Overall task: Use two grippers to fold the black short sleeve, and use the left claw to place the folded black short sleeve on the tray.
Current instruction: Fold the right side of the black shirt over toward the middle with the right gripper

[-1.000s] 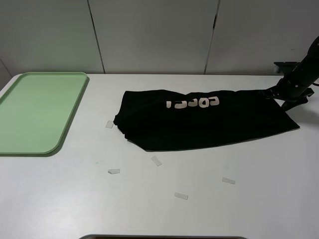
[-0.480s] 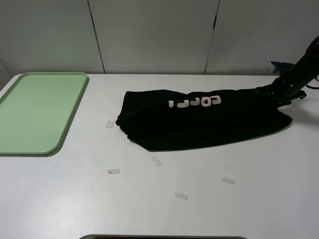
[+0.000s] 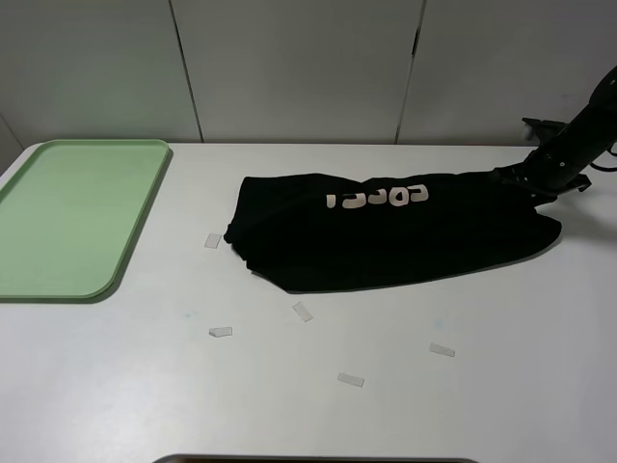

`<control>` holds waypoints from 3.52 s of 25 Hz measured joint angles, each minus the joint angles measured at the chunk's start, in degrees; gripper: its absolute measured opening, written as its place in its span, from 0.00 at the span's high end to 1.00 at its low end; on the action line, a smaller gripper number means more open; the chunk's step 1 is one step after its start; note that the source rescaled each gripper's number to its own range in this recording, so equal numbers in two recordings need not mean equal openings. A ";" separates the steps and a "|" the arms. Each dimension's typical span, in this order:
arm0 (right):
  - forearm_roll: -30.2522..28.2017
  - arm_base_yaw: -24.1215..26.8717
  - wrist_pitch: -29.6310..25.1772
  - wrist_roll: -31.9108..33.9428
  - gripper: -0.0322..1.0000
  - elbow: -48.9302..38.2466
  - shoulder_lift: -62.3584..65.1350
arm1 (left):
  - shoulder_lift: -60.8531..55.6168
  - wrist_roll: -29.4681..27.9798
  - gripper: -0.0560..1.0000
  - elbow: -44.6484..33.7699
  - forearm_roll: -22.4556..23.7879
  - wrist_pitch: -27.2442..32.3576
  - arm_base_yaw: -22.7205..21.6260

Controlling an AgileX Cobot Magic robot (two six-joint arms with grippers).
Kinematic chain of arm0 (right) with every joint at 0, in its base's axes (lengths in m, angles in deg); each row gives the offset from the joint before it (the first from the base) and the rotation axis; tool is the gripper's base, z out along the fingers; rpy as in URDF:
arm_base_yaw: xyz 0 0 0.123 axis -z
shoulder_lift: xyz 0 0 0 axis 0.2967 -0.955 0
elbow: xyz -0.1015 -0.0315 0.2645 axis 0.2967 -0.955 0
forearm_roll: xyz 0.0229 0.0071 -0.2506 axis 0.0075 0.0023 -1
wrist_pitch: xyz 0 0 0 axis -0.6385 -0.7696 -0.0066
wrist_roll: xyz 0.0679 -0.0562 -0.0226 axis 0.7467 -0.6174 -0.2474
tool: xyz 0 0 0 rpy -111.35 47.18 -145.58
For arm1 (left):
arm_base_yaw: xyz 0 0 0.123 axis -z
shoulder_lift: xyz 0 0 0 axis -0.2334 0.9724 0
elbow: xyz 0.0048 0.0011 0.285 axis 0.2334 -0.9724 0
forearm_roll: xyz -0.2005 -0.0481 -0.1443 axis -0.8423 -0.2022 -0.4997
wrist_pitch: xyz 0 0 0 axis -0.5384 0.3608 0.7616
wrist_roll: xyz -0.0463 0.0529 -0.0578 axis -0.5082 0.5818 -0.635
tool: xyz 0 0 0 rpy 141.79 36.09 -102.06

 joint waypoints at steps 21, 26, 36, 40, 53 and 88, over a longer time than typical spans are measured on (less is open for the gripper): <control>-28.97 0.17 -5.48 14.22 0.87 -1.08 15.33 | 0.00 0.00 0.00 0.00 0.00 0.00 0.00; -32.69 0.17 -6.43 15.21 0.87 -1.08 17.88 | 0.00 0.00 0.00 0.00 0.00 0.00 0.00; -35.05 -4.43 -7.58 17.80 0.87 -1.26 17.77 | 0.00 0.00 0.00 0.00 0.00 0.00 0.00; -39.02 -7.87 -9.44 22.44 0.87 -1.26 15.73 | 0.00 0.00 0.00 0.00 0.00 0.00 0.00; -44.18 -18.54 -14.57 33.02 0.87 -1.26 9.54 | 0.00 0.00 0.00 0.00 0.00 0.00 0.00; -36.48 -30.75 -19.38 47.04 0.00 3.85 13.79 | 0.00 0.00 0.00 0.00 0.00 0.00 0.00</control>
